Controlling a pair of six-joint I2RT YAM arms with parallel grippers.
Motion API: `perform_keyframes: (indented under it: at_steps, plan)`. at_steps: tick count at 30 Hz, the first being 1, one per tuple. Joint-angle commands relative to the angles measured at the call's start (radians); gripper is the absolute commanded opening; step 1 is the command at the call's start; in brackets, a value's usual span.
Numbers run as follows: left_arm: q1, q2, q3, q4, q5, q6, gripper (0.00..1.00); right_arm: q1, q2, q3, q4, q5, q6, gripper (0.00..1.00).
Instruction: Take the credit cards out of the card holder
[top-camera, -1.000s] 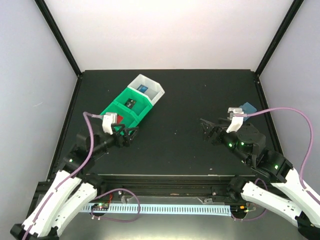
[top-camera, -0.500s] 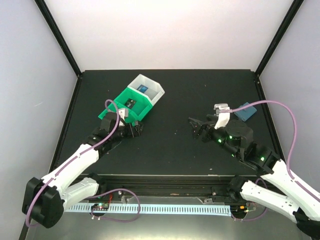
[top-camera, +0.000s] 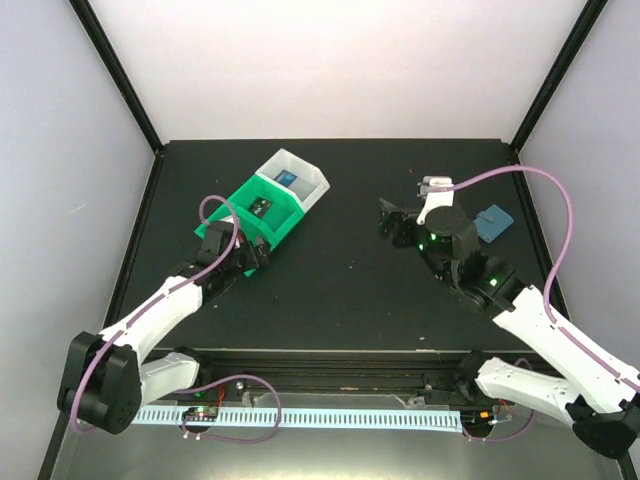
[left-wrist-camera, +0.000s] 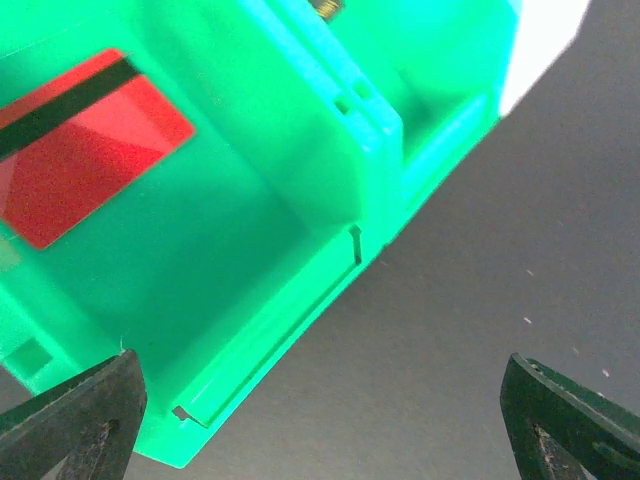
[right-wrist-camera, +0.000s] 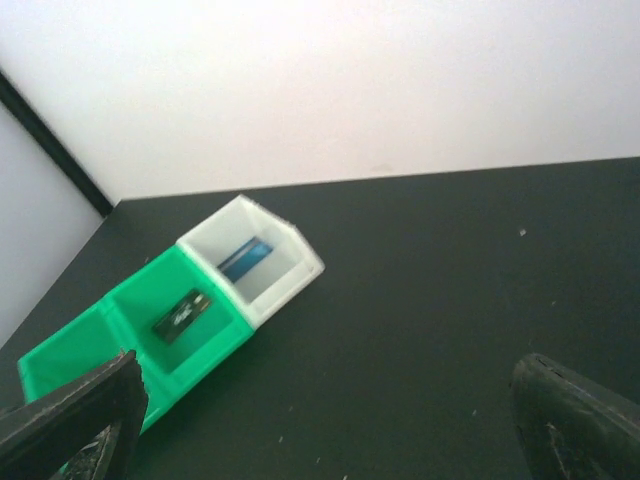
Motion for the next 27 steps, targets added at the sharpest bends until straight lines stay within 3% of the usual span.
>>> perform_keyframes:
  at_steps: [1, 9, 18, 23, 27]
  plan:
    - [0.087, 0.0, -0.004, -0.039, -0.056, 0.004, 0.99, -0.086, 0.03, 0.048, 0.057, 0.019, -0.02, 1.0]
    - [0.237, -0.011, -0.017, -0.026, -0.029, 0.035, 0.99, -0.379, 0.108, -0.026, 0.114, -0.184, 0.031, 1.0]
    - [0.247, -0.173, 0.033, -0.119, 0.132, 0.074, 0.99, -0.68, 0.296, -0.057, 0.162, -0.26, 0.024, 0.99]
    - [0.245, -0.31, 0.06, -0.232, 0.358, 0.122, 0.99, -0.831, 0.482, 0.012, 0.159, -0.289, -0.001, 0.72]
    - [0.244, -0.427, 0.091, -0.307, 0.476, 0.159, 0.99, -0.876, 0.618, 0.075, 0.134, -0.259, -0.041, 0.64]
